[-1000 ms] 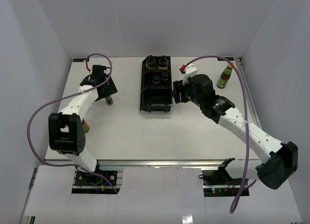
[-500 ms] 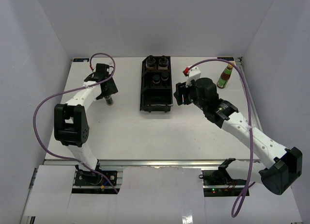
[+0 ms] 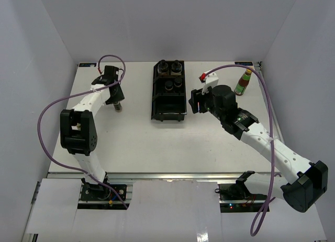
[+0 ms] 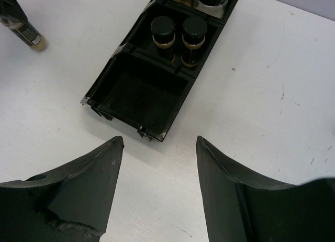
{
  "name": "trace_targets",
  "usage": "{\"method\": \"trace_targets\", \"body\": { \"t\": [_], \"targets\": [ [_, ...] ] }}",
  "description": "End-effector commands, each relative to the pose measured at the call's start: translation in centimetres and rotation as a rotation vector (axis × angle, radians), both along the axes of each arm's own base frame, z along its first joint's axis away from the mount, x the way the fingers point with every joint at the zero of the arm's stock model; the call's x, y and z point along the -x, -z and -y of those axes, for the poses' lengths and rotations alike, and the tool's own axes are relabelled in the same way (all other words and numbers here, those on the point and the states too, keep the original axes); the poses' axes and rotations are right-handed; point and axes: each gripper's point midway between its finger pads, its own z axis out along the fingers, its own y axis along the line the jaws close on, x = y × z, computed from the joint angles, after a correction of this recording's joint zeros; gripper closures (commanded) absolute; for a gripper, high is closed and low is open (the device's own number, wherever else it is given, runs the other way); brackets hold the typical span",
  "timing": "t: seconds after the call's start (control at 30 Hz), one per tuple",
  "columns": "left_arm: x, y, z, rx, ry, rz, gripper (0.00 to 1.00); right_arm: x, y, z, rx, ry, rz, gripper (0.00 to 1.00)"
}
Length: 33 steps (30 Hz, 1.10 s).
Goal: Organize the condiment bottles
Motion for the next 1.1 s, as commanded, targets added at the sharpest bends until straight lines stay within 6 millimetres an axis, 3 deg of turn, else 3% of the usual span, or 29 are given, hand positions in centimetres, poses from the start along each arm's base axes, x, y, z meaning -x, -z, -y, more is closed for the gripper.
{"method": "trace_targets", "body": {
  "t": [0.0,0.07,0.1,0.27,0.4,0.6,0.67,0.87,1.07],
  "targets": [
    [-2.4,-5.4,2.4,0.048,0.072,0.108,1.0,-0.3,-2.3,0.5,-0.042,0.022,0.069,0.35],
    [-2.9,-7.6,5.2,0.041,0.14,0.136,1.0,-0.2,-2.4,0.7,-0.045,0.029,0.076,0.35],
    [-3.9,-8.9,5.2,0.03,0.133,0.172,1.0,-0.2,-2.5,0.7,-0.048,0.029,0.078,0.35],
    [-6.2,-15.3,11.0,0.012,0.234,0.265,1.0,-0.4,-2.6,0.8,-0.044,0.037,0.082,0.35],
    [-7.7,-16.9,14.0,0.053,0.311,0.308,1.0,-0.5,-2.6,1.3,-0.036,0.057,0.084,0.35],
    [-9.0,-15.2,18.6,0.111,0.446,0.347,1.0,-0.4,-3.0,1.7,-0.043,0.068,0.097,0.34],
    [-9.3,-13.6,19.6,0.112,0.469,0.328,1.0,-0.5,-3.0,1.8,-0.039,0.07,0.099,0.34],
    [-10.4,-9.7,21.4,0.115,0.498,0.272,1.0,-0.5,-2.9,2.1,-0.032,0.083,0.102,0.34],
    [-10.5,-7.6,22.8,0.135,0.526,0.265,1.0,-0.5,-3.1,2.2,-0.032,0.088,0.111,0.34]
  ]
}}
